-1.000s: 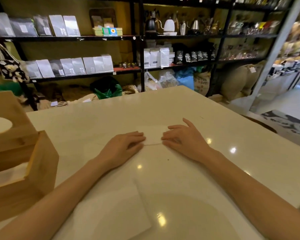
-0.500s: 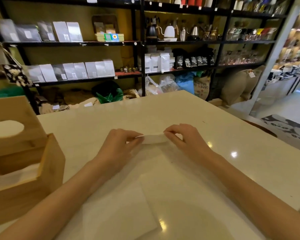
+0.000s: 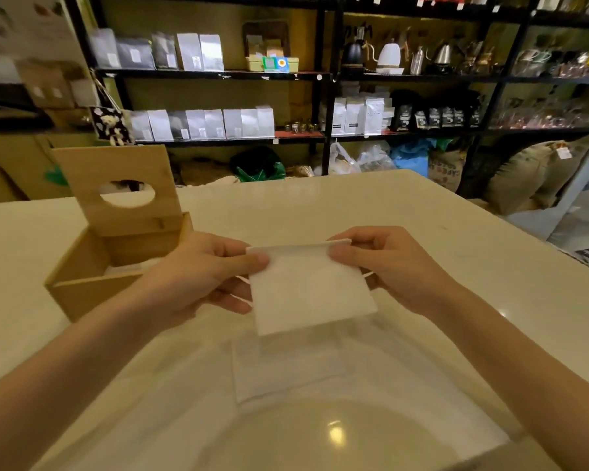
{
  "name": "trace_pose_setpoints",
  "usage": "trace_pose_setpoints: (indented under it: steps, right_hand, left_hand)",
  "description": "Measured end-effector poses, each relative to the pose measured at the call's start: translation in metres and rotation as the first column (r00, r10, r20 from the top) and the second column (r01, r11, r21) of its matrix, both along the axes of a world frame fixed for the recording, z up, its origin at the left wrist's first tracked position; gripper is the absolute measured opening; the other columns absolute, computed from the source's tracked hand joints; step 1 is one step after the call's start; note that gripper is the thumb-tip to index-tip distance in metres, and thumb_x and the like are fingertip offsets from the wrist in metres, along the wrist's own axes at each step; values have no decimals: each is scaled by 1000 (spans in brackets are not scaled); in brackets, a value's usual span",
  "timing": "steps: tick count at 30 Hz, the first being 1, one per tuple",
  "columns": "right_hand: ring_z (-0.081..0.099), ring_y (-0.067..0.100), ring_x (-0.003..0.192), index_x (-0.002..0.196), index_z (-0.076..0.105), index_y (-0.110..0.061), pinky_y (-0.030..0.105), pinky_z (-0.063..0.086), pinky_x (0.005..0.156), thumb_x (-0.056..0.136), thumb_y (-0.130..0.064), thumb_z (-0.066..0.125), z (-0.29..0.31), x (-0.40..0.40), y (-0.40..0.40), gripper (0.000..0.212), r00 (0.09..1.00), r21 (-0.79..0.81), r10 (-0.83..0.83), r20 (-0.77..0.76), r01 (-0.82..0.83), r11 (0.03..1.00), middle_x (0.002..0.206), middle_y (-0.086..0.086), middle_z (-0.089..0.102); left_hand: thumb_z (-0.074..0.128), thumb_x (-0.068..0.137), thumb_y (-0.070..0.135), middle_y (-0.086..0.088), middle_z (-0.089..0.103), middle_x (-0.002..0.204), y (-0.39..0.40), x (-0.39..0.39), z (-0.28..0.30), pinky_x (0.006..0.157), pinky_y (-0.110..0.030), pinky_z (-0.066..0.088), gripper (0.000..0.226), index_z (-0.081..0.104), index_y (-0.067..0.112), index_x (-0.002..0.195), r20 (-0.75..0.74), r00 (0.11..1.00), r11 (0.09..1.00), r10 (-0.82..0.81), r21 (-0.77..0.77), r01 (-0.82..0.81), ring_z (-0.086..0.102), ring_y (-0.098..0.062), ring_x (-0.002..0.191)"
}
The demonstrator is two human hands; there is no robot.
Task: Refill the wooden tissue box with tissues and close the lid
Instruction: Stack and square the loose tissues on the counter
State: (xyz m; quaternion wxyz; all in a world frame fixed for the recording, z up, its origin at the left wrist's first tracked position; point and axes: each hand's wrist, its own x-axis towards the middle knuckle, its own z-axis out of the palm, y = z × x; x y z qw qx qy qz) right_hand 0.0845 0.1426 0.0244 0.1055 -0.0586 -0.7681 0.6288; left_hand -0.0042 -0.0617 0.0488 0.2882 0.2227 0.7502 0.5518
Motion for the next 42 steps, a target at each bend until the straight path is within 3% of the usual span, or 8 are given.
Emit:
trace_pose_setpoints:
  steps: [9, 15, 22, 26, 31, 36, 38, 42]
  right_hand:
    - [49, 22, 51, 76, 70, -12, 25, 36, 44, 78, -6, 67, -39, 5, -32, 7, 992, 3, -2, 123, 2, 1000, 56, 6, 57]
    - [43, 3, 55, 79, 69, -25, 22, 37, 59, 76, -20, 67, -49, 7, -35, 6, 995, 465, -99, 18, 79, 882, 65, -9, 57]
    - [28, 7, 120, 125, 50, -27, 25, 32, 98, 82, -49, 49, -52, 8, -25, 49, 996, 829, -15, -93, 86, 553, 127, -8, 48]
    - [8, 9, 140, 141, 26, -32, 26, 10, 114, 87, -47, 15, -57, 7, -25, 58, 990, 893, 132, 41, -96, 440, 153, -10, 23]
    - [10, 15, 142, 137, 37, -24, 25, 1, 111, 84, -43, 8, -61, 6, -29, 63, 982, 949, 167, 93, -139, 284, 151, -4, 30]
    - [30, 22, 136, 117, 56, -17, 29, 20, 109, 87, -38, 32, -60, 8, -29, 43, 985, 957, 173, 23, -72, 282, 132, 1, 53]
    - [37, 25, 131, 107, 59, -14, 32, 28, 106, 85, -36, 39, -59, 7, -29, 37, 983, 965, 184, 7, -55, 258, 123, 2, 59]
    - [29, 20, 134, 103, 56, -13, 19, 19, 102, 84, -27, 49, -48, 7, -35, 24, 982, 948, 189, 4, -63, 311, 122, 0, 57]
  left_hand:
    - [61, 82, 11, -16, 73, 71, -34, 10, -37, 40, -22, 54, 14, 67, 10, 94, 103, 994, 996, -33, -77, 41, 64, -15, 43]
    - [65, 81, 22, 0, 62, 44, -31, 7, -58, 37, -19, 39, 18, 62, 22, 99, -268, 961, 963, -73, -270, -1, 49, -8, 32]
    - [49, 86, 42, 11, 55, 98, -35, 8, -66, 76, -23, 45, 34, 52, 33, 119, -747, 644, 929, -164, -337, -155, 53, -7, 87]
    - [24, 82, 61, 10, 36, 140, -38, 4, -79, 101, -17, 24, 61, 40, 31, 133, -782, 535, 908, -320, -415, -65, 30, -6, 128]
    - [-8, 57, 79, 12, 25, 150, -37, 4, -84, 106, -16, 6, 105, 32, 27, 139, -720, 543, 860, -431, -510, 5, 11, -2, 138]
    - [22, 72, 69, 12, 45, 139, -34, 6, -80, 103, -17, 14, 74, 53, 26, 124, -801, 453, 898, -391, -439, -2, 22, -4, 137]
    - [43, 83, 53, 10, 48, 137, -31, 7, -78, 104, -16, 16, 50, 55, 24, 122, -798, 480, 910, -365, -414, 3, 24, -5, 136]
    - [57, 85, 31, 7, 51, 130, -30, 8, -71, 101, -14, 22, 29, 57, 22, 112, -727, 606, 924, -324, -381, 37, 31, -6, 131]
